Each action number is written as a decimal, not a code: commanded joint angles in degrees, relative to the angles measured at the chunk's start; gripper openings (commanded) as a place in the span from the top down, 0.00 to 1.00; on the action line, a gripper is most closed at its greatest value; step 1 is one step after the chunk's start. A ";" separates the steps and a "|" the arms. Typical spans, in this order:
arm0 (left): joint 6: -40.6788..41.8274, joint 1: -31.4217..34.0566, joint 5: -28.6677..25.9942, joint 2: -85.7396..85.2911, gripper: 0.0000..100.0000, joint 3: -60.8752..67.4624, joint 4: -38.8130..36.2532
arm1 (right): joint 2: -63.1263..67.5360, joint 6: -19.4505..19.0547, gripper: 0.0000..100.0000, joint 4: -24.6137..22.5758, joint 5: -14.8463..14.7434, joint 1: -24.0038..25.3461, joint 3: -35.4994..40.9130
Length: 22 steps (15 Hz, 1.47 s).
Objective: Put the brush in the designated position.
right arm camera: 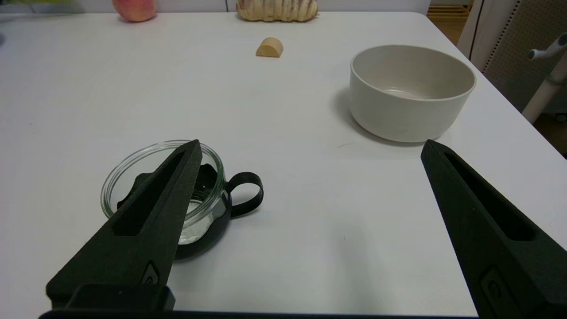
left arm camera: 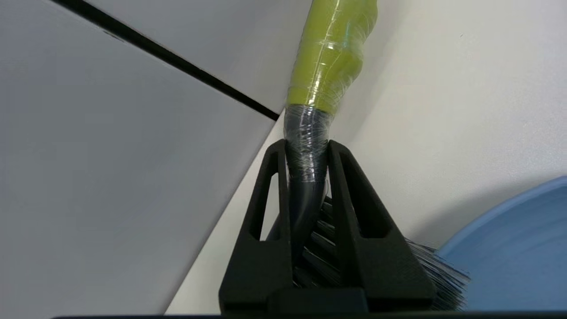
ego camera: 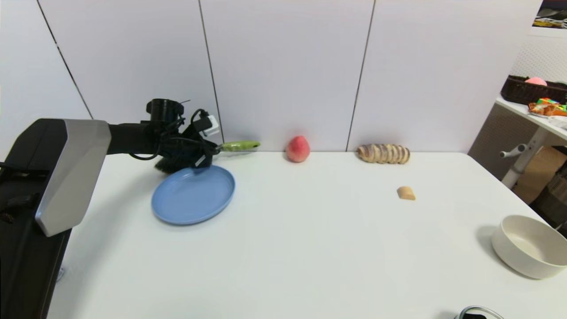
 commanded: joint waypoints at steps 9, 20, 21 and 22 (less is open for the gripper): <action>-1.68 -0.52 -0.22 -7.71 0.00 0.87 3.22 | 0.07 0.02 0.00 0.02 0.01 0.00 0.09; -29.45 -0.79 18.68 -84.97 0.00 63.71 11.13 | 0.07 0.02 0.00 0.02 0.01 0.00 0.09; -30.94 1.06 19.12 -90.15 0.00 70.04 6.83 | 0.07 0.02 0.00 0.02 0.01 0.00 0.09; -31.65 5.10 19.12 -96.22 0.00 76.72 2.43 | 0.07 0.02 0.00 0.02 0.01 0.09 0.09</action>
